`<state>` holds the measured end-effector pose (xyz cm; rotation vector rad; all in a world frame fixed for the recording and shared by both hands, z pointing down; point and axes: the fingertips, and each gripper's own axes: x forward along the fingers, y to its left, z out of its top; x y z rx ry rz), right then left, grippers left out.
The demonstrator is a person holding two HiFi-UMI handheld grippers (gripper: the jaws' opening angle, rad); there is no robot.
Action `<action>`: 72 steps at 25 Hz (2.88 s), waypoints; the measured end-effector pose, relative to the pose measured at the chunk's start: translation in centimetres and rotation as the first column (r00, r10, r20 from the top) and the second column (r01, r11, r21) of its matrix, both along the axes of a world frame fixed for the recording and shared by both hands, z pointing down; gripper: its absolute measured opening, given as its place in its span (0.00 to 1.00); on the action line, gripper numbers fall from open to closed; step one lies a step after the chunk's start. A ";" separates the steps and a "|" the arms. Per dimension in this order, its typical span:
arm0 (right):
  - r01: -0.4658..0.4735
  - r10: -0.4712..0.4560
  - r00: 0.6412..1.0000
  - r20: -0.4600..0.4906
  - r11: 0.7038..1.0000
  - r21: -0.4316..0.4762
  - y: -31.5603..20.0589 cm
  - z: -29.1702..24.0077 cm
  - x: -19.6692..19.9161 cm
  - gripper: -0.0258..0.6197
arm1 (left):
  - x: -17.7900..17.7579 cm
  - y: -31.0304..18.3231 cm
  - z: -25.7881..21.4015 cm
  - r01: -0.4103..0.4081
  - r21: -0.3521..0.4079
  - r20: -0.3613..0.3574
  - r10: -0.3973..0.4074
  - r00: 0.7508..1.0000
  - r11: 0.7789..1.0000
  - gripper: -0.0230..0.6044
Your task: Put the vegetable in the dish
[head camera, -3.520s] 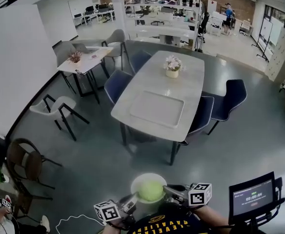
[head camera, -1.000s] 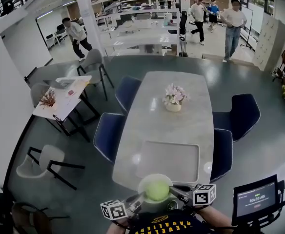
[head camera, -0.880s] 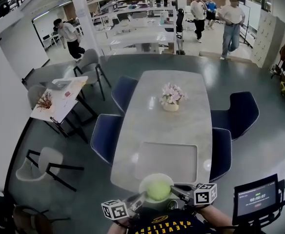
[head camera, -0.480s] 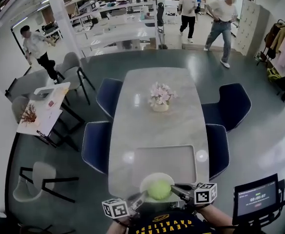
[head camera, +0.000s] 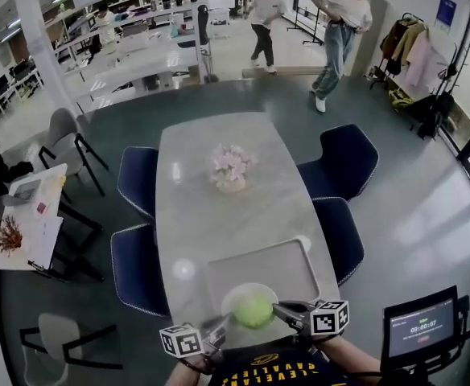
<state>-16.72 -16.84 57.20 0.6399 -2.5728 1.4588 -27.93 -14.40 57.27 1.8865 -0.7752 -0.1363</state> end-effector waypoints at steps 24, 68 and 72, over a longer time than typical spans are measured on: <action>-0.035 0.034 0.999 -0.013 0.997 -0.073 -3.0 2.6 1.6 0.09 | 1.5 -3.6 2.5 -0.021 -0.080 0.000 0.021 1.000 0.997 0.06; -0.034 0.005 0.993 -0.116 0.969 -0.245 -7.5 12.5 3.8 0.10 | 3.9 -7.7 11.8 0.011 -0.260 0.061 0.005 0.998 0.965 0.07; -0.033 -0.003 0.990 -0.140 0.965 -0.259 -7.4 13.4 3.7 0.10 | 3.8 -7.6 12.8 0.017 -0.287 0.074 0.005 0.997 0.958 0.08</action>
